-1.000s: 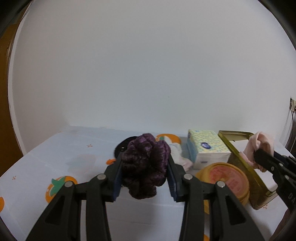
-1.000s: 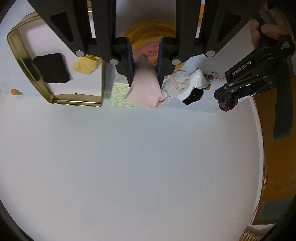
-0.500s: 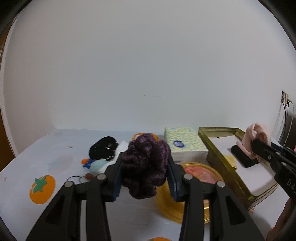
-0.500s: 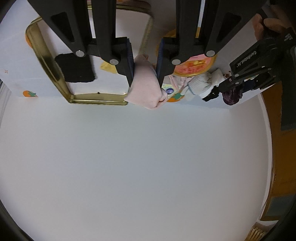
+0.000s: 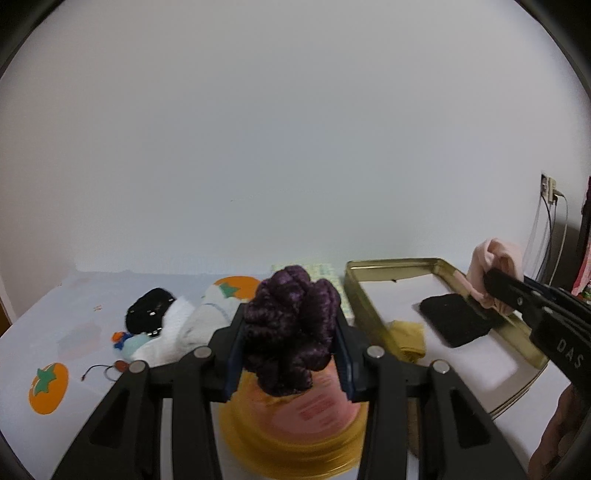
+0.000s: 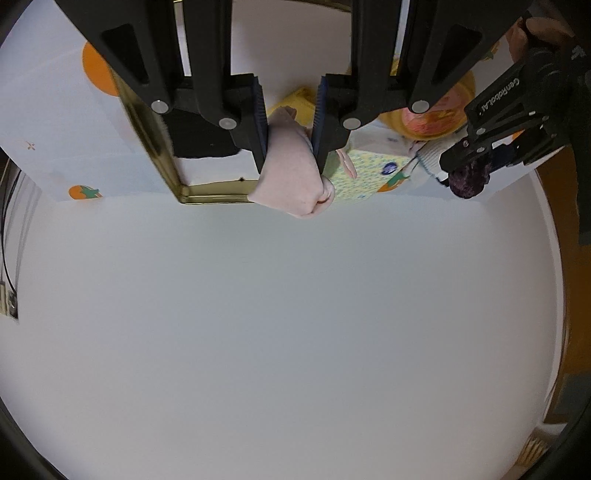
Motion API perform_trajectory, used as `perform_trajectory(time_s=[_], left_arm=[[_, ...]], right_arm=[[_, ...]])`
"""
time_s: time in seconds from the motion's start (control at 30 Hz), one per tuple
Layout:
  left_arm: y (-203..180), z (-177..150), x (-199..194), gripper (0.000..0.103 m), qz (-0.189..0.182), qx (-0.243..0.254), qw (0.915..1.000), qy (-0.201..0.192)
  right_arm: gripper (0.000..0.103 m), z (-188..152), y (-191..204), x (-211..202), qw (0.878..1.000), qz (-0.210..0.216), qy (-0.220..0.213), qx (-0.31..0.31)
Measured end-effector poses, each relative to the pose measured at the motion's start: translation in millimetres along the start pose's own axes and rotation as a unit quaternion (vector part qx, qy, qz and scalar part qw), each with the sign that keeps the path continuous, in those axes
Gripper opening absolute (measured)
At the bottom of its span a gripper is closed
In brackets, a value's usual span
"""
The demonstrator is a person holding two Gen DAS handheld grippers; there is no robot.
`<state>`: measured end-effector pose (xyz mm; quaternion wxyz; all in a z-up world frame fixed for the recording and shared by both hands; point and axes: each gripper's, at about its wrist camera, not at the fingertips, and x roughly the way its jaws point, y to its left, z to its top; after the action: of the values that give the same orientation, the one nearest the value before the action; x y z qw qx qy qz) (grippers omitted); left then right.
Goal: Organize soft objects
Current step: 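Carry the scrunchie into the tray and open the left tool while the right tool carries the pink cloth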
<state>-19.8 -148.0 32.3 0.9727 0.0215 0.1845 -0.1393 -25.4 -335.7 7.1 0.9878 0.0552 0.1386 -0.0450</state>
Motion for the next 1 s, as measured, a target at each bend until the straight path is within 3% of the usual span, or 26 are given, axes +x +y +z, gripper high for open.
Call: perform_trajectory(time_s=[0.57, 1.0], left_arm=[[-61.1, 15.5, 25.3, 0.040, -0.073, 0.009, 0.9972, 0.014], [-100.1, -5.0, 40.4, 0.040, -0.109, 0.048, 0.9907, 0.066]], right_arm=[[0.024, 11.3, -75.6, 4.8, 0.997, -0.062, 0.006, 0.050], [0.024, -7.2, -76.0, 34.9, 0.986, -0.059, 0.139, 0.069]])
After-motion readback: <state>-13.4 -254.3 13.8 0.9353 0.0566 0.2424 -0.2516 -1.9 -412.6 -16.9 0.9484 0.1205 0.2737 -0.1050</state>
